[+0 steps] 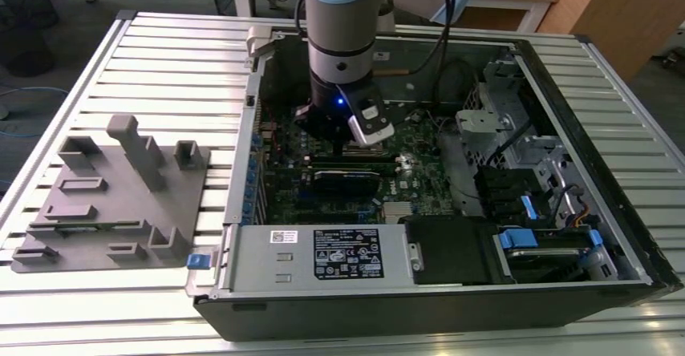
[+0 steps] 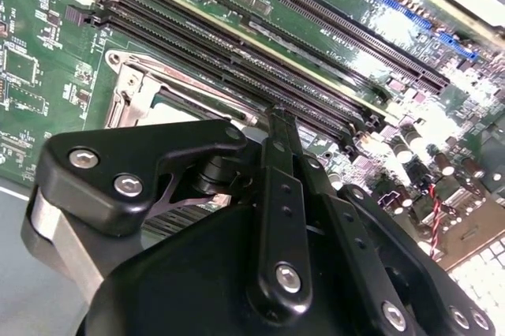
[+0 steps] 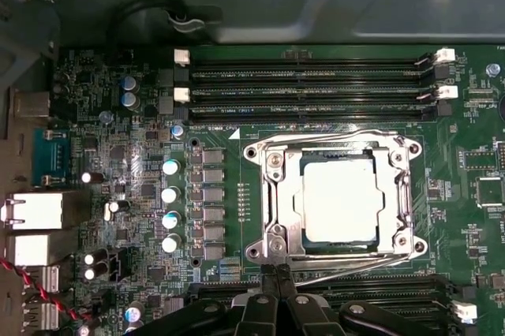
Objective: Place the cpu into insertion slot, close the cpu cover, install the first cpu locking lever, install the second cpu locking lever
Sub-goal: 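Install the second cpu locking lever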
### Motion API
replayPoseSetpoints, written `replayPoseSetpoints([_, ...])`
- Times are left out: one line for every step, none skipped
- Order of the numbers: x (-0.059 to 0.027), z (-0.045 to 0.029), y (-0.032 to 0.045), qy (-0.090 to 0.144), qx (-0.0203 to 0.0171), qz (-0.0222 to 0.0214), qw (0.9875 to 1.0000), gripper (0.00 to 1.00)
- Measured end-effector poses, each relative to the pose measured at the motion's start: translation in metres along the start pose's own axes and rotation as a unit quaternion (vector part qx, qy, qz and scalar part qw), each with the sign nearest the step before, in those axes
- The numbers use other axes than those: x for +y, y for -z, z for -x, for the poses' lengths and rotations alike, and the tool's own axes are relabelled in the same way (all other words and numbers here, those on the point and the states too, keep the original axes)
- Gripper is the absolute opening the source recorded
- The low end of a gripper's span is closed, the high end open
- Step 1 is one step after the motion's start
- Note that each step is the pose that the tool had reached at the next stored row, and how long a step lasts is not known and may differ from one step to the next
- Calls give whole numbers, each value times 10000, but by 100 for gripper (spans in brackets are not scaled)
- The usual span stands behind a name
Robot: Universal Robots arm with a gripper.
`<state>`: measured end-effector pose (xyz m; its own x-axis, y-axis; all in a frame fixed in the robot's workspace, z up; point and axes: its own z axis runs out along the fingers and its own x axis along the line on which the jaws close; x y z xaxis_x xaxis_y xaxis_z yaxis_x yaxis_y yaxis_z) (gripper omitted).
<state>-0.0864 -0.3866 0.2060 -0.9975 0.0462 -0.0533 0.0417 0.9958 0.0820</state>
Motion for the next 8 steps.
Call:
replayPoseSetpoints([-2,-1,-4,-1,0,9,10000,11])
replayPoseSetpoints([-4,-1,-7,-1,0,18,10000,11])
replayPoseSetpoints([-6,-2,-10,-2,1,28,10000,11])
replayPoseSetpoints([-7,-4,-14,-3,2,40,10000,11])
replayPoseSetpoints([-8,-5,-17,-3,2,55,10000,11])
replayPoseSetpoints([-9,-7,-21,-4,3,70,10000,11])
replayPoseSetpoints([-10,-8,-25,-5,4,89,10000,11])
replayPoseSetpoints([-11,-10,-29,-6,5,112,9999,11])
